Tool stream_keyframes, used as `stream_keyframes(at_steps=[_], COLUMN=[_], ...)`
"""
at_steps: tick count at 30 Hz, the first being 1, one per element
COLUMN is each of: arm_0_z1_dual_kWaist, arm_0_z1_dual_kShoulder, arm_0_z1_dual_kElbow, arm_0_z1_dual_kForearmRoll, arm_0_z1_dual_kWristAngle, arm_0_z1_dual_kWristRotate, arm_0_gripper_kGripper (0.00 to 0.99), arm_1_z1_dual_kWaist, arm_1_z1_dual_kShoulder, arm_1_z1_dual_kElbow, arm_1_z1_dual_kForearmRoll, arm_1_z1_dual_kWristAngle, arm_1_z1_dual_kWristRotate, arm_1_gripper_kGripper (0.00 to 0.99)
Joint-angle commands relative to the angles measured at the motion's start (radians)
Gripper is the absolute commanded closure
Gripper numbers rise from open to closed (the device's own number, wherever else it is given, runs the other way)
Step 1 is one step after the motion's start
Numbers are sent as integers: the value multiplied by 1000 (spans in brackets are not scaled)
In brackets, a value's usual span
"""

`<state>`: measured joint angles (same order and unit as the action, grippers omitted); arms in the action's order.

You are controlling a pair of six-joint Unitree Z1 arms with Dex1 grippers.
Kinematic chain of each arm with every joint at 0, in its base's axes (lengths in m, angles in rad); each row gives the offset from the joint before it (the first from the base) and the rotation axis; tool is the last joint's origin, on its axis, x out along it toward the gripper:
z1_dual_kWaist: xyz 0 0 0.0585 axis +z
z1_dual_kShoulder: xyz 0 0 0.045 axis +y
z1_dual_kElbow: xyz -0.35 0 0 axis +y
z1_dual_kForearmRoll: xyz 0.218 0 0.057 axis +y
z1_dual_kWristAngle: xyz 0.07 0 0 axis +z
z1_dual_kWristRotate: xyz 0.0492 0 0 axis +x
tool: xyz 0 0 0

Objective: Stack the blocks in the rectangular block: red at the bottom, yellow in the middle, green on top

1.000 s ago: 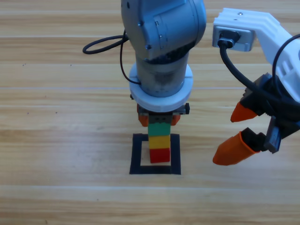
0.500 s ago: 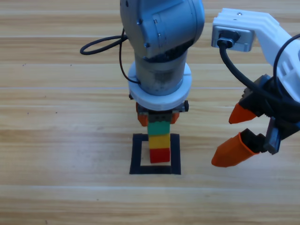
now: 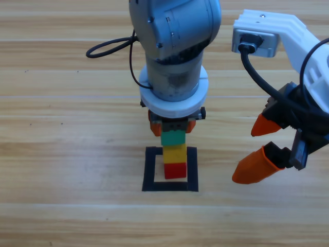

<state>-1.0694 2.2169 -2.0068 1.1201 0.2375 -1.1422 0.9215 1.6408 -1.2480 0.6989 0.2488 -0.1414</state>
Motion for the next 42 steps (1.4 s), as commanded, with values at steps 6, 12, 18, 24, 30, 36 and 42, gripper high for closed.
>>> stream_keyframes(at_steps=[6,12,18,24,30,36,42], arm_0_z1_dual_kWaist=[8,6,2,-3,-7,-11,-12], arm_0_z1_dual_kShoulder=[43,49,52,53,50,52,56], arm_0_z1_dual_kElbow=[-10,-9,-10,-10,-6,-4,-1], arm_0_z1_dual_kForearmRoll=[-13,-13,-13,-13,-13,-13,-13], arm_0_z1_dual_kWristAngle=[-6,-7,-9,-9,-14,-14,-14], arm_0_z1_dual_kWristRotate=[-11,-10,-11,-11,-13,-14,-13], arm_0_gripper_kGripper=[909,907,907,907,907,907,906], arm_1_z1_dual_kWaist=[-30,-30,-30,-30,-30,-30,-30], arm_1_z1_dual_kShoulder=[-65,-67,-67,-67,-69,-69,-70], arm_1_z1_dual_kElbow=[32,33,35,35,35,36,36], arm_1_z1_dual_kForearmRoll=[-15,-16,-16,-18,-18,-19,-19], arm_1_z1_dual_kWristAngle=[15,17,17,17,17,17,18], arm_1_z1_dual_kWristRotate=[-4,-4,-4,-4,-4,-4,-4], arm_1_gripper_kGripper=[0,0,0,0,0,0,0])
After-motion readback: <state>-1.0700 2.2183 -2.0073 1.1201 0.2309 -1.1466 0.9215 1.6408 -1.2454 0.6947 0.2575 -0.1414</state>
